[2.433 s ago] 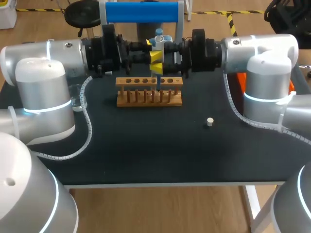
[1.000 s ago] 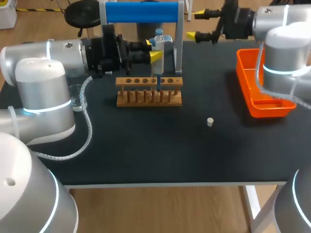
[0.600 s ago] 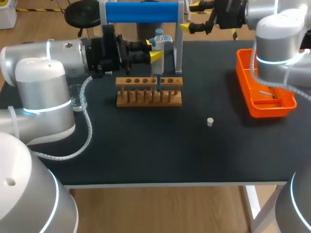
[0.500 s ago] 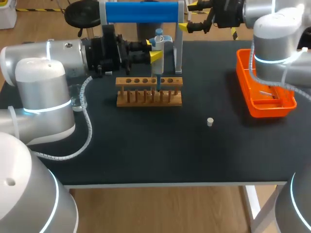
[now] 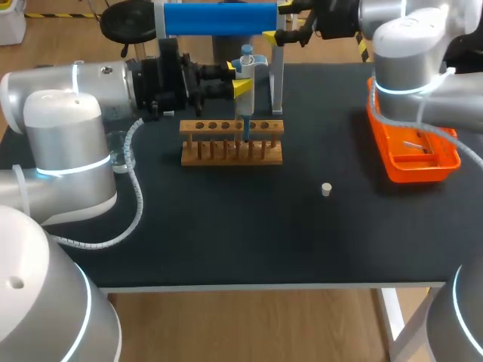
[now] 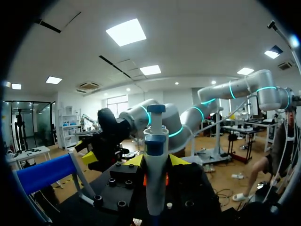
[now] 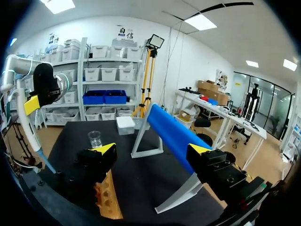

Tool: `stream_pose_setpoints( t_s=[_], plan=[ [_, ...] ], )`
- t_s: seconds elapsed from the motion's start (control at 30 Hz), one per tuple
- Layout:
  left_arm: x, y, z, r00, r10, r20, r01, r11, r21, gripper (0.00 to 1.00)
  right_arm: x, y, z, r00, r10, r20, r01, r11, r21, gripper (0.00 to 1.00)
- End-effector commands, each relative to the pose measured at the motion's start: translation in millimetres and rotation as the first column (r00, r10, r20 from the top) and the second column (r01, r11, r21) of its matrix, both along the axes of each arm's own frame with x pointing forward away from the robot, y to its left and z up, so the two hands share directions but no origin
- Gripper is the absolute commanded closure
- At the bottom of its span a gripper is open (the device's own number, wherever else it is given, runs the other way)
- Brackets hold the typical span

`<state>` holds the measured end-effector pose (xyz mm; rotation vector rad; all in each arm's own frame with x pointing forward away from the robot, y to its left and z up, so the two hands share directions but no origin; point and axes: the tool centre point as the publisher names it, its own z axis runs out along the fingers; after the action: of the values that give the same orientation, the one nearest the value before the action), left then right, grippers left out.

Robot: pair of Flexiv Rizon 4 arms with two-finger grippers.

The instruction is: Invert the test tube, pick up the pipette, mount the tip to pipette, aspirate from beaker and dispense into the tube, eject the tip, return the pipette, and cap with the stopper.

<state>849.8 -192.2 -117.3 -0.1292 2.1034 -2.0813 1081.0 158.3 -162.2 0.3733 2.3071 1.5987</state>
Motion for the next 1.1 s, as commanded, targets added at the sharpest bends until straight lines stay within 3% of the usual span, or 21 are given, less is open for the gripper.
stream_pose_setpoints(
  t_s=[0.03,0.47,1.1],
  plan=[
    [-0.4,-0.7,-0.4,1.000,0.002,0.001,-0.002,1.000,-0.002,1.00,11.6,5.9,-7.9,1.000,0.005,0.007,-0.005,1.000,0.017,0.00],
    [-0.4,-0.7,-0.4,1.000,0.002,0.001,-0.002,1.000,-0.002,1.00,21.0,14.9,-30.2,1.000,-0.006,-0.031,0.007,1.000,0.030,0.00],
    [-0.4,-0.7,-0.4,1.000,0.002,0.001,-0.002,1.000,-0.002,1.00,28.2,23.8,-34.5,1.000,-0.012,-0.019,0.013,0.999,0.040,0.00]
  ],
)
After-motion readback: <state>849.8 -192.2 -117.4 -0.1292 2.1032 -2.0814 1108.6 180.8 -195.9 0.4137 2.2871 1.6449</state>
